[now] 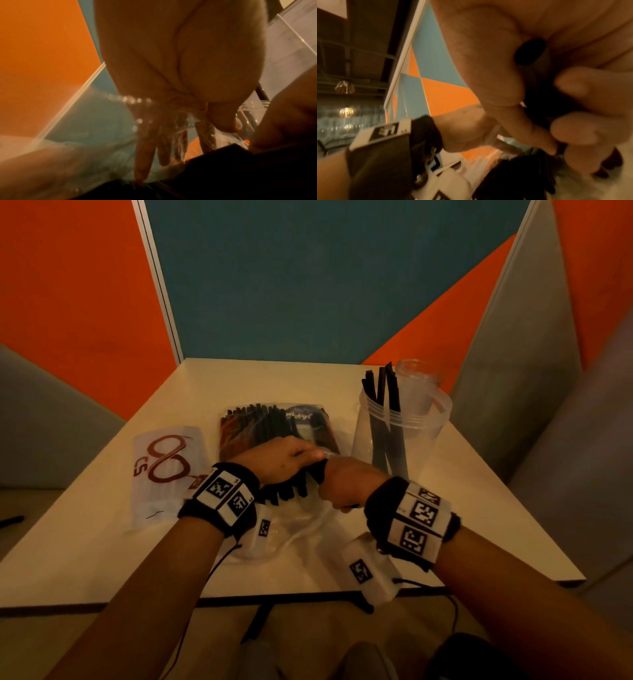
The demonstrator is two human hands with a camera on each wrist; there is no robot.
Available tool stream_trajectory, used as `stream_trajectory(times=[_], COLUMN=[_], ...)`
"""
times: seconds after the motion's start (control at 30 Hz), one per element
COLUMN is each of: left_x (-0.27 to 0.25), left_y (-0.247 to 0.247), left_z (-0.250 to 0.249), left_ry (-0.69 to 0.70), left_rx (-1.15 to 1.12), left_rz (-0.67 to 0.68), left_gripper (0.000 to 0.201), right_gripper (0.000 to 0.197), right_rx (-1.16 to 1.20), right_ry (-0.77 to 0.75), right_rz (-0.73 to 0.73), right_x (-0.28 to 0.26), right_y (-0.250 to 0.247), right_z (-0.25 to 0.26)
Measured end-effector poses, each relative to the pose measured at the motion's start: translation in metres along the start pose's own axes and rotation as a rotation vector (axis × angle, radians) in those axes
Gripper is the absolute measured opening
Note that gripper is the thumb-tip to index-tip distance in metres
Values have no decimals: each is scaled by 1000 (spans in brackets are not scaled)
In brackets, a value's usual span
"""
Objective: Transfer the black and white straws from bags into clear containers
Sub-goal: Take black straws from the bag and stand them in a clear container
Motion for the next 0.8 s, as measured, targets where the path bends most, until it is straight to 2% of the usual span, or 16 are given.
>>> stream_trajectory(times=[0.03,0.1,0.17,0.2,0.3,0.4,0.47,0.5,0.57,0.6,0.7,0.8], left_x=[0,-2,-7,-7,-3,-1,-4,-7,-11,-13,-23,-31], left_y=[2,6,12,17,27,23,15,10,1,-5,-17,-27], left_z=[-1,-3,-9,-13,-22,-32,-35,-37,-37,-38,-45,-45], left_ry=[14,39,68,82,95,172,217,220,218,212,192,140], left_rx=[6,-17,33,102,203,47,-158,-269,-332,-342,-349,-299], left_rz=[16,83,127,128,48,-75,-125,-145,-228,-262,-307,-387], left_gripper=[31,62,85,88,89,77,61,47,15,9,12,9], right_gripper=[16,24,16,8,9,19,29,39,67,82,114,122], right_rx=[29,93,123,131,267,425,573,670,872,992,1252,1317], right_ry=[20,41,51,47,84,64,4,-18,-59,-76,-125,-237], right_rz=[-3,13,42,56,70,78,38,15,-15,-22,32,14], right_x=[-2,-9,-13,-14,-14,-21,-28,-32,-35,-35,-33,-34], right_y=[-1,-4,-5,-7,-13,-25,-35,-41,-50,-53,-60,-66], right_z=[-5,-8,-9,-11,-14,-8,-2,-1,-1,-3,-10,-13])
Point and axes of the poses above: each hand's wrist, its own x-axis towards the middle knuckle, its own y-axis out of the palm, z = x × y, the point moved 6 cm from there along x, towards the middle knuckle, and after that the axes turned 11 degrees about -y, right-handed, at the moved point
